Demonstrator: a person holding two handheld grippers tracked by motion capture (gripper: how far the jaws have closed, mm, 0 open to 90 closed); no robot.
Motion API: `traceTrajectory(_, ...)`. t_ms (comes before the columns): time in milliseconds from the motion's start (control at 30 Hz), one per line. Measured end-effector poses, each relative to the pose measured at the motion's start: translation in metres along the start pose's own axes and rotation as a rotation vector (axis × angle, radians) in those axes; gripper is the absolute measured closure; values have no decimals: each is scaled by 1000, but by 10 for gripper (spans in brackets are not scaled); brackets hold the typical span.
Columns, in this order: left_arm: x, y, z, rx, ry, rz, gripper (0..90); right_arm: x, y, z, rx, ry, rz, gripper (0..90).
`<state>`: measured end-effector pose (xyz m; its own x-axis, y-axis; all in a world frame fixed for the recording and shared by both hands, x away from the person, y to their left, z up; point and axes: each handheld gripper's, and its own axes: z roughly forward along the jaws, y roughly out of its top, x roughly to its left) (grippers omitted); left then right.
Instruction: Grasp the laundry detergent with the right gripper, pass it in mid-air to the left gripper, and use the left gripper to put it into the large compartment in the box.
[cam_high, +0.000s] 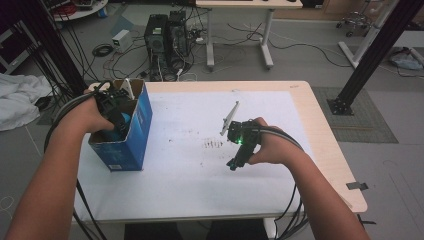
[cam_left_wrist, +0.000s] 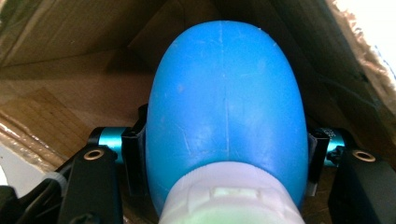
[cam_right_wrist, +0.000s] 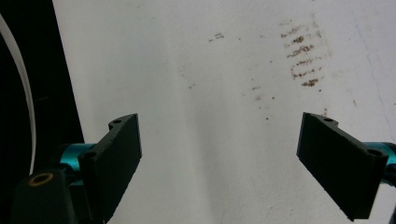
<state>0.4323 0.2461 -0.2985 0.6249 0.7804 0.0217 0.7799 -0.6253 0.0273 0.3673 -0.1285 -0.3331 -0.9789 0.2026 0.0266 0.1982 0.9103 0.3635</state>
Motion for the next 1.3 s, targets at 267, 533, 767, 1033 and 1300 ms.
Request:
traceTrajectory(267, -1, 0, 0, 12, -4, 13, 329, 1, -2, -2, 0, -4, 5, 131)
traceTrajectory(533, -3, 1, -9, 22, -6, 13, 308, 1, -5, -4, -9, -6, 5, 131)
traceTrajectory(767, -5, -2, -27, 14, 7, -5, 280, -1, -6, -7, -16, -7, 4, 131)
traceTrajectory(1033, -11, -7, -55, -13, 32, 19, 265, -4, -7, -12, -33, -8, 11, 131)
traceTrajectory(1300, -22, -8, -86, -43, 61, 57, 239, -3, -5, -23, -28, -16, 7, 131)
